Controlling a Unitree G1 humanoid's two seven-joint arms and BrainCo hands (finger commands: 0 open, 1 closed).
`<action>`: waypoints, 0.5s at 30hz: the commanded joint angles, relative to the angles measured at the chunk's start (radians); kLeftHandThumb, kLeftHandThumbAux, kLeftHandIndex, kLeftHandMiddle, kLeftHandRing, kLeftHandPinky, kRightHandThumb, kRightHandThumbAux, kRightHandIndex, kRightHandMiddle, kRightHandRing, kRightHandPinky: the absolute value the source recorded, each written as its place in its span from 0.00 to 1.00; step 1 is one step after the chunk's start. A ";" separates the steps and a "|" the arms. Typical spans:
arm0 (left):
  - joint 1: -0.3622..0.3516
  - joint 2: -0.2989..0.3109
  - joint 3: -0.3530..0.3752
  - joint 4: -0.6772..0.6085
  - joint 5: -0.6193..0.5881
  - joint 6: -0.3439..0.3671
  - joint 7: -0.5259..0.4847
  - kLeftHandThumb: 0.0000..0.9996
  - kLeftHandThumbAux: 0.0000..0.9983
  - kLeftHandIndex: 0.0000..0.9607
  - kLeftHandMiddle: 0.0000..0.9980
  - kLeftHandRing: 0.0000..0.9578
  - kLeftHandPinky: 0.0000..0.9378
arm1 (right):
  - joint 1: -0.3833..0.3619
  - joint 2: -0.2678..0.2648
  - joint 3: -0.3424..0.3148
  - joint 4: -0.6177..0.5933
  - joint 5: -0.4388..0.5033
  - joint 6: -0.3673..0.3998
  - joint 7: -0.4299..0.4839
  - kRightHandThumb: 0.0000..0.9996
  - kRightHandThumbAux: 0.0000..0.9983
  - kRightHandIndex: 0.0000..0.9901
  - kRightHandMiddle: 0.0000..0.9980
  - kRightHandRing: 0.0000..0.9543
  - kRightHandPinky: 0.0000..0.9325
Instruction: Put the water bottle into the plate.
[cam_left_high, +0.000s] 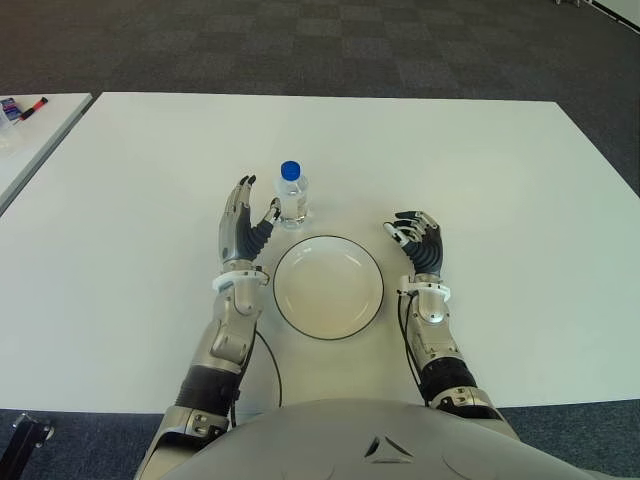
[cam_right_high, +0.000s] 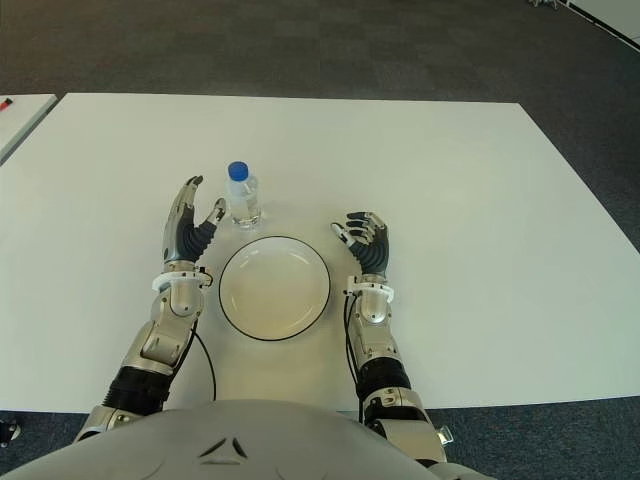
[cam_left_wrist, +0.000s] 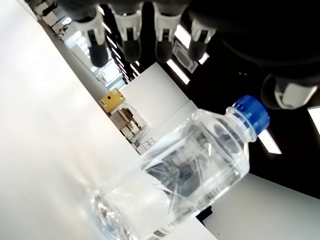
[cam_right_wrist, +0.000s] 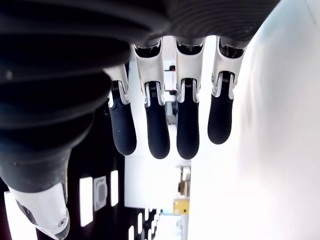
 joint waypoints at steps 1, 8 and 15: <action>0.000 0.004 -0.004 -0.009 -0.025 0.023 -0.032 0.48 0.24 0.00 0.00 0.03 0.18 | 0.023 0.006 -0.005 0.039 0.010 0.020 0.003 0.70 0.72 0.42 0.43 0.45 0.47; 0.001 -0.001 -0.002 -0.017 -0.051 0.034 -0.044 0.49 0.24 0.00 0.00 0.01 0.10 | 0.023 0.007 -0.005 0.040 0.012 0.018 0.006 0.70 0.72 0.42 0.42 0.44 0.45; 0.001 -0.003 -0.005 -0.022 -0.059 0.046 -0.038 0.50 0.24 0.00 0.00 0.00 0.11 | 0.024 0.005 -0.004 0.040 0.008 0.021 0.005 0.70 0.72 0.42 0.42 0.44 0.45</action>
